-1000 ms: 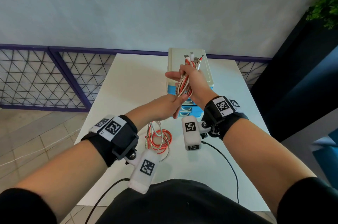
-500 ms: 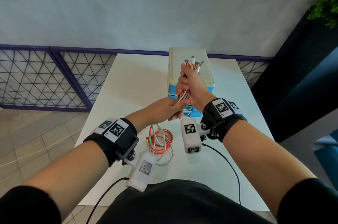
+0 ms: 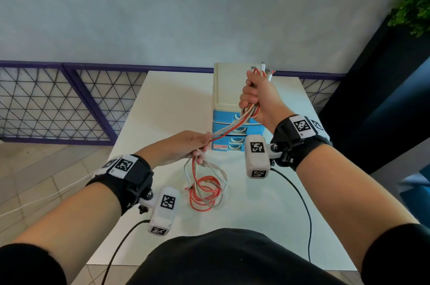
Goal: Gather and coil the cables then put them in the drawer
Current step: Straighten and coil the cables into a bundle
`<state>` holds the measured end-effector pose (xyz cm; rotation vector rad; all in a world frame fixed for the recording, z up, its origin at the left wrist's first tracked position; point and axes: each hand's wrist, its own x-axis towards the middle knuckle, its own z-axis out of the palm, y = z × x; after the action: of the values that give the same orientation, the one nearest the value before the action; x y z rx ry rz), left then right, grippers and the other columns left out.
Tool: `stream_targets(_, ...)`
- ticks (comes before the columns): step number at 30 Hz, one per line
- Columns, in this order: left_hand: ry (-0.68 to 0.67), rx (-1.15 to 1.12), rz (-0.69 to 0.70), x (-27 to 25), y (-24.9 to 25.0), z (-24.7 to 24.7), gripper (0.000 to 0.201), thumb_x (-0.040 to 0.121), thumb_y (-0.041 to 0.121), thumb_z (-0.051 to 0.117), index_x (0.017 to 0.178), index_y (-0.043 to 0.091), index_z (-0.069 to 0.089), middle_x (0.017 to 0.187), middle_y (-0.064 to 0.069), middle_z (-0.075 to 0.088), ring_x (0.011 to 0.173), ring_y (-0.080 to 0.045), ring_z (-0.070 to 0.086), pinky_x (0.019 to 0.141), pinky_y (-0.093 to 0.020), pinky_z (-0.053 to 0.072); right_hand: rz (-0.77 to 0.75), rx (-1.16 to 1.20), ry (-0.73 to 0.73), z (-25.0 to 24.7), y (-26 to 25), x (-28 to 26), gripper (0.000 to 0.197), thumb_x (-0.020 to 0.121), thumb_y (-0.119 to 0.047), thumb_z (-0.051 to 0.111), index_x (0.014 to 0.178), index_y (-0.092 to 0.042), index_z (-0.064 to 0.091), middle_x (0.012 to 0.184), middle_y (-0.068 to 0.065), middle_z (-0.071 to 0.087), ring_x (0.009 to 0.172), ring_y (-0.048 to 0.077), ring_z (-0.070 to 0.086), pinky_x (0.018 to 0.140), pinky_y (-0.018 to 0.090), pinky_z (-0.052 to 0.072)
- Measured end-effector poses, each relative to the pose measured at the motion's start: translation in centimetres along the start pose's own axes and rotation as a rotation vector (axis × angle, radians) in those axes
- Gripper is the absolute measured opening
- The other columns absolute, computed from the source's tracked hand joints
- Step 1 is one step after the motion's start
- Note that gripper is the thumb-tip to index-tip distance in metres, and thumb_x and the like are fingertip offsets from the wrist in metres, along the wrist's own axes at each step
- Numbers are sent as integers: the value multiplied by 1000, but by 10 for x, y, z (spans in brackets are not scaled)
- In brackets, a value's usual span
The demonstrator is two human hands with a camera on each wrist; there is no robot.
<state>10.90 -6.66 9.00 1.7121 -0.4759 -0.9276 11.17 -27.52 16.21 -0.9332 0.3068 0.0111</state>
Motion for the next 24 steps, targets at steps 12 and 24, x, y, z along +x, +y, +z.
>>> stream_targets(12, 486, 469, 271, 12, 34, -16, 29, 92, 32, 55, 85, 5, 62, 74, -19, 61, 62, -18, 54, 65, -35, 49, 57, -563, -166, 5, 7, -12, 18, 96, -16, 55, 94, 0, 63, 86, 14, 70, 73, 19, 69, 69, 28, 59)
stream_targets(24, 610, 446, 435, 10, 62, -7, 48, 68, 23, 82, 92, 12, 41, 65, 5, 62, 51, -5, 54, 49, -12, 37, 433, -565, -477, 6, 17, -17, 35, 100, -37, 43, 92, -5, 55, 94, 20, 70, 91, 29, 70, 85, 41, 55)
